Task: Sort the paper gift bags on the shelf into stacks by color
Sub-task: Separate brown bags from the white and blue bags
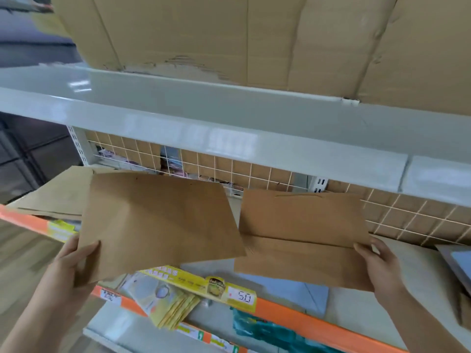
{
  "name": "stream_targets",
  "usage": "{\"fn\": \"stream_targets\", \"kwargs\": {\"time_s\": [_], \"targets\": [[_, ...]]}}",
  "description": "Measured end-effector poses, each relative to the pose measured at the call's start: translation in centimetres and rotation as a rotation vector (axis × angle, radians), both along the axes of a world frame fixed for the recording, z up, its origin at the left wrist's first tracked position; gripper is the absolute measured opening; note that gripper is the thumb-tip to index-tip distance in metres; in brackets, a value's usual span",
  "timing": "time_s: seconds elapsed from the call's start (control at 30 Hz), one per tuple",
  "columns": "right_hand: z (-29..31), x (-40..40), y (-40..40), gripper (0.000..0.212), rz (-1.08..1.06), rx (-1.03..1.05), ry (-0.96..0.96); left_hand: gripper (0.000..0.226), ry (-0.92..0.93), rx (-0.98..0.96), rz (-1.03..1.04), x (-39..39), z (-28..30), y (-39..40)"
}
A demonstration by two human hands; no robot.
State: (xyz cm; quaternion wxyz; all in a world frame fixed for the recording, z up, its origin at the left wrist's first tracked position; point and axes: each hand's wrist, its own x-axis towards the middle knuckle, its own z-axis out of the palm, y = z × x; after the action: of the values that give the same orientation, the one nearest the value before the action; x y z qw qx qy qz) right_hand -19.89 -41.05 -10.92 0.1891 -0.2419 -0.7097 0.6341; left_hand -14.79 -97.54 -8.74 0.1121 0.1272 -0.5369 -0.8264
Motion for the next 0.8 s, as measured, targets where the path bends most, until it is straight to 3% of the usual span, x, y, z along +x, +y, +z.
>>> {"fn": "stream_targets", "kwargs": {"time_s": [0.2,0.43,0.57,0.8], "targets": [[0.4,-1.9,-6.6,0.021,-0.021,-0.039,0.003,0.036,-0.067,0.047,0.022,-3.5,0.7,-5.4],[-0.2,-1.7,-17.7,0.015,-0.202,-0.144,-0.001,0.034,-0.125,0.138,-0.014,-9.1,0.9,-18.6],[-0.3,-0.9,-24.5,0.016,-0.282,-0.188,-0.036,0.028,-0.134,-0.032,-0.112,-12.2,1.8,-25.6],[0.0,-1.6,-33.2,0.019,-0.341,-0.198,-0.068,0.025,-0.328,-0.232,-0.159,-19.1,0.0,-32.2]]}}
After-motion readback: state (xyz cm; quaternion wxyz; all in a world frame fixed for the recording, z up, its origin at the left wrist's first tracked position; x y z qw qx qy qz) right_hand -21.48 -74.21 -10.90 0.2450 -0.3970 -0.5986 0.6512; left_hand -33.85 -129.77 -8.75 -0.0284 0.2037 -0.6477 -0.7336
